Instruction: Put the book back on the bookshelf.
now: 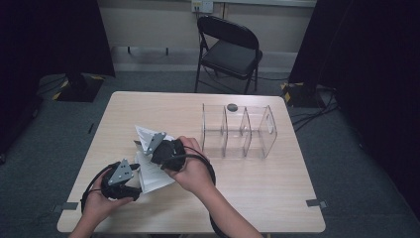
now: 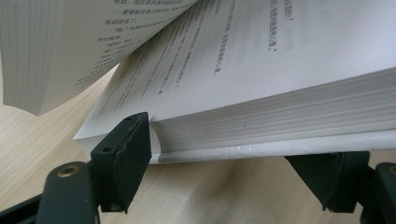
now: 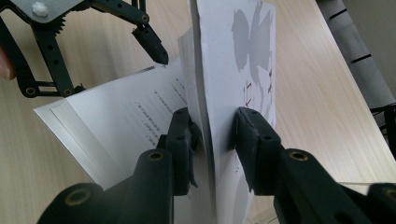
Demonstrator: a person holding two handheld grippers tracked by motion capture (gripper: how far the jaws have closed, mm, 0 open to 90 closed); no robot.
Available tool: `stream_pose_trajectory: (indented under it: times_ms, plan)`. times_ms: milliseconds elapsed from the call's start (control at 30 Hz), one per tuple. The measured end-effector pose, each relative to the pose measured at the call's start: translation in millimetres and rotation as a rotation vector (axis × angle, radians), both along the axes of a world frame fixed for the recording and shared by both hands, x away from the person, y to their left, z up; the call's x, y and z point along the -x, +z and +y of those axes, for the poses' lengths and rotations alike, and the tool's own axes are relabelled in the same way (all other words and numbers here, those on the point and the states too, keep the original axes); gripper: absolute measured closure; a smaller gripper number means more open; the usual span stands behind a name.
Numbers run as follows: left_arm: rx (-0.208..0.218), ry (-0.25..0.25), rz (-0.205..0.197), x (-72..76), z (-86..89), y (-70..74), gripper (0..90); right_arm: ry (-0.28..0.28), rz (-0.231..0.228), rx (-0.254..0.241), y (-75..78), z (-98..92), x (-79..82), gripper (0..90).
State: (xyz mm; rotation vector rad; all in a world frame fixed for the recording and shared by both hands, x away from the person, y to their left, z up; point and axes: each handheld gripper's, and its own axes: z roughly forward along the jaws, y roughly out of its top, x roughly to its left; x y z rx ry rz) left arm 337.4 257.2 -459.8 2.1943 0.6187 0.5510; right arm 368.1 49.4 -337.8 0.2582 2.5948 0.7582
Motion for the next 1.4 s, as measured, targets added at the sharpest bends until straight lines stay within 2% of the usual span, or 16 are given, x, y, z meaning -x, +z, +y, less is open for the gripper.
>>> stream_pose_trajectory:
  times_ms: [267, 433, 533, 667, 767, 833, 867, 900, 1033, 1067, 1133, 1167, 1300, 1367, 1400]
  plan:
    - [-0.015, -0.018, -0.023, 3.6, -1.7, 8.2, 24.5, 0.013, 0.006, 0.021, 3.9, 2.5, 2.6, 67.1]
    - [-0.01, -0.03, -0.02, 2.9, 0.5, 9.1, 27.9, 0.01, 0.015, 0.011, 4.7, 3.9, 1.4, 67.1]
    - [-0.03, -0.036, -0.025, 2.9, 0.0, 12.9, 29.2, 0.02, 0.019, 0.005, 5.0, 2.9, -0.5, 67.0]
    - [-0.023, -0.034, -0.025, 4.0, -0.5, 14.4, 29.6, 0.02, 0.031, 0.013, 5.1, 2.3, 0.3, 67.0]
    - [-0.001, -0.047, -0.02, 12.5, -1.6, 18.6, 29.4, 0.021, 0.065, 0.014, 9.6, -2.0, 3.4, 67.3]
    - [-0.04, -0.076, -0.028, 16.5, -5.3, 23.0, 29.4, 0.026, 0.075, 0.021, 13.3, -3.9, 5.5, 67.4]
    - [-0.04, -0.076, -0.028, 16.5, -5.3, 23.0, 29.2, 0.025, 0.077, 0.023, 14.8, -4.1, 6.1, 67.5]
    - [-0.059, -0.089, -0.036, 17.5, -7.4, 24.4, 28.8, 0.028, 0.075, 0.024, 15.7, -3.5, 6.3, 67.5]
    - [-0.067, -0.09, -0.044, 17.5, -11.7, 22.9, 27.9, 0.025, 0.07, 0.028, 16.9, -0.3, 6.2, 67.5]
    - [-0.075, -0.095, -0.065, 16.6, -13.5, 22.0, 27.7, 0.034, 0.074, 0.03, 17.1, 1.9, 5.7, 67.4]
    - [-0.078, -0.107, -0.079, 16.9, -13.5, 23.6, 32.1, 0.036, 0.073, 0.037, 17.1, 5.1, 5.8, 67.1]
    - [-0.059, -0.104, -0.082, 16.8, -13.3, 24.6, 32.1, 0.036, 0.073, 0.037, 17.1, 5.1, 5.8, 67.1]
    - [-0.051, -0.095, -0.095, 14.9, -9.5, 29.8, 37.5, 0.044, 0.073, 0.033, 17.6, 9.5, 3.2, 66.5]
    - [-0.061, -0.091, -0.098, 14.7, -8.4, 31.2, 39.9, 0.046, 0.076, 0.036, 18.2, 11.6, 2.4, 66.4]
    - [-0.08, -0.088, -0.109, 14.7, -8.3, 32.5, 42.9, 0.054, 0.077, 0.038, 17.8, 13.4, 2.3, 65.6]
